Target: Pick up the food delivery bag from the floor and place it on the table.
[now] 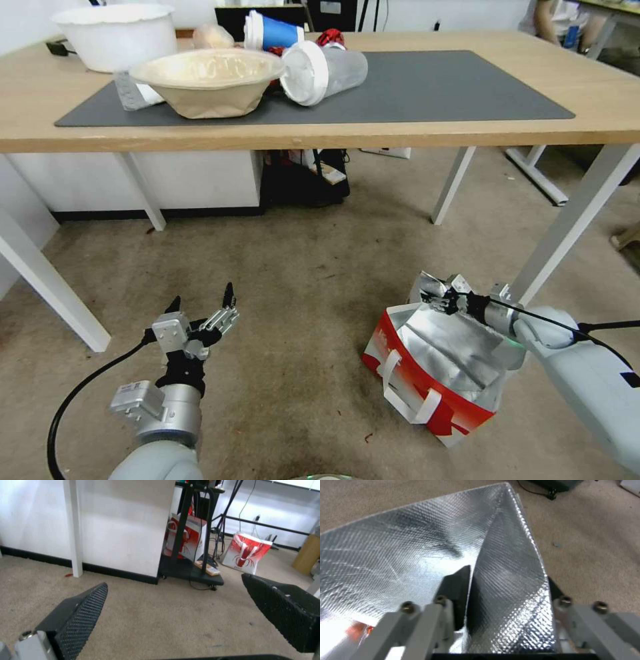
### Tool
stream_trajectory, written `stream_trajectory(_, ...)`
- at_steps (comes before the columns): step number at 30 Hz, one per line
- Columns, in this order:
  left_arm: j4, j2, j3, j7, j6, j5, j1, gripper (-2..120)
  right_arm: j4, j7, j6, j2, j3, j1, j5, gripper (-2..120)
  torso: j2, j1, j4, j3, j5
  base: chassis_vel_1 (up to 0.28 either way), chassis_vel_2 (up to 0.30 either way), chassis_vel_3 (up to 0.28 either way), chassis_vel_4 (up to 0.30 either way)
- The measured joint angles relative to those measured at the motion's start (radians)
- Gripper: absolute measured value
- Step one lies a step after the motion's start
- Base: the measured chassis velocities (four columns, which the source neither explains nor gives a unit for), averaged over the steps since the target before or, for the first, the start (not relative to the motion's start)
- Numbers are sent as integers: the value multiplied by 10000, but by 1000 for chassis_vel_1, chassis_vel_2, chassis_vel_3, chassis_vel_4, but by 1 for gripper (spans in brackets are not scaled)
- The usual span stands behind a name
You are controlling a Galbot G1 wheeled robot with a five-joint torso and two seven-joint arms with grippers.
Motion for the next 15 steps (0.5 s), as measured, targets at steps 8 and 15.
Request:
stream_trajectory(8, -18, 7, 0, -15, -23, -4, -9, 100, 34, -2, 27, -151, 50, -75, 12, 7, 2, 0, 0, 0, 1, 0, 0, 0, 0)
stream_trajectory(15, -93, 56, -65, -87, -114, -19, 21, 100, 131, -258, 572, -202, 68, -165, 1041, 0, 3, 1, 1, 0, 2, 0, 0, 0, 0)
